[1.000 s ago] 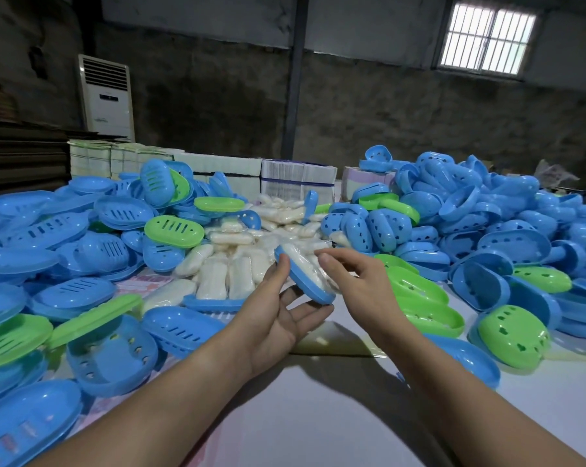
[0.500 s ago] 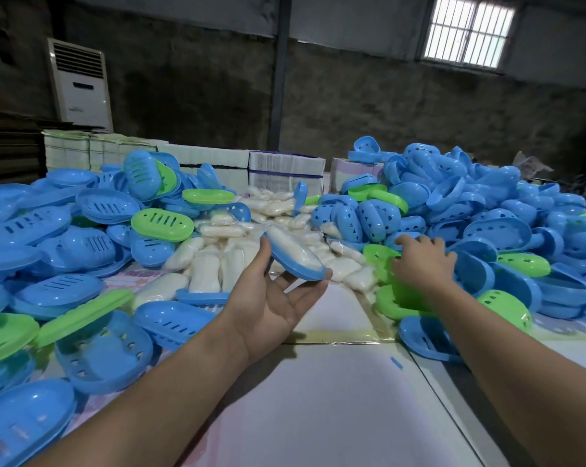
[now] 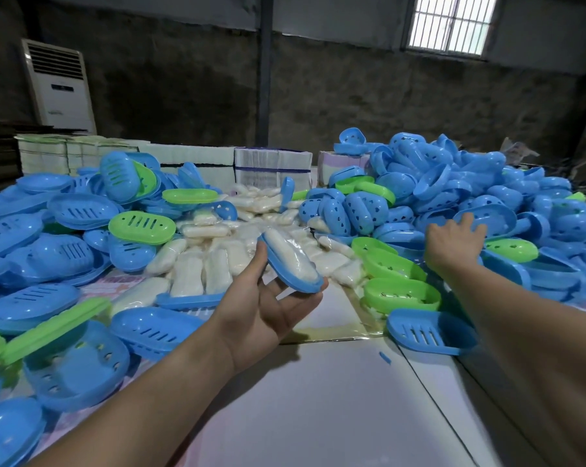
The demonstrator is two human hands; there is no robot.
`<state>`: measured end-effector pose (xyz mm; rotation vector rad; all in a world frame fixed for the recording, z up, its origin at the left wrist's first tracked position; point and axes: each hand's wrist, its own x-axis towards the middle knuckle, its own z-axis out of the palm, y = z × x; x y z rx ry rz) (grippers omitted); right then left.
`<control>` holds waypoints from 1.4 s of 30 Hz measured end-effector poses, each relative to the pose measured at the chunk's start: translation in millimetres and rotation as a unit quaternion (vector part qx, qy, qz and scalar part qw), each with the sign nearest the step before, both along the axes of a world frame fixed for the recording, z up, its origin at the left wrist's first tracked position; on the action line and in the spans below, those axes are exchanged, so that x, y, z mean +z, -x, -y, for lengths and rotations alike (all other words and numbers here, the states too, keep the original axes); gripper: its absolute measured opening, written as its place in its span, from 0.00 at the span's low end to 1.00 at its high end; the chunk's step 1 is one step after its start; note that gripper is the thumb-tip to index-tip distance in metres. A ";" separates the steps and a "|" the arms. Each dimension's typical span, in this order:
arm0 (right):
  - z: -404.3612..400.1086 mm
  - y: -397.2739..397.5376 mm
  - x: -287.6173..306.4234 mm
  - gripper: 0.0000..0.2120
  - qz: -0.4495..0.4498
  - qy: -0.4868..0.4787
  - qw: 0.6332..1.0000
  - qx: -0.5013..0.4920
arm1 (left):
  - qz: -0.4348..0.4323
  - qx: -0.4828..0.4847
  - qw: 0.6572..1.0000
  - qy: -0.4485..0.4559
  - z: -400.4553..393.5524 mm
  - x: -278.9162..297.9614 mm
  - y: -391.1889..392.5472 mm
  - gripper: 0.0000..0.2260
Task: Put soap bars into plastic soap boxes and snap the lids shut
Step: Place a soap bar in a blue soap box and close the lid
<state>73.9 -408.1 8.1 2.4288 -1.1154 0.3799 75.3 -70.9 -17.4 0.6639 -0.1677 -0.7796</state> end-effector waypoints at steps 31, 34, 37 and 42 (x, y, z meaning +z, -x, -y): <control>-93.4 -6.3 20.3 0.12 0.634 -0.622 0.410 0.207 | -0.014 0.042 0.999 0.025 -1.2 1.1 -11.6 0.24; -130.4 1.0 26.5 0.07 0.621 -0.630 0.396 0.247 | -0.006 0.048 0.999 0.020 -0.7 -0.2 -13.6 0.27; -170.2 3.5 16.5 0.12 0.578 -0.626 0.403 0.334 | 0.006 0.055 0.998 0.011 -1.6 -1.6 -16.4 0.28; -218.2 13.2 -6.5 0.24 0.451 -0.652 0.421 0.440 | 0.060 0.080 0.995 -0.004 -5.4 -2.5 -18.7 0.29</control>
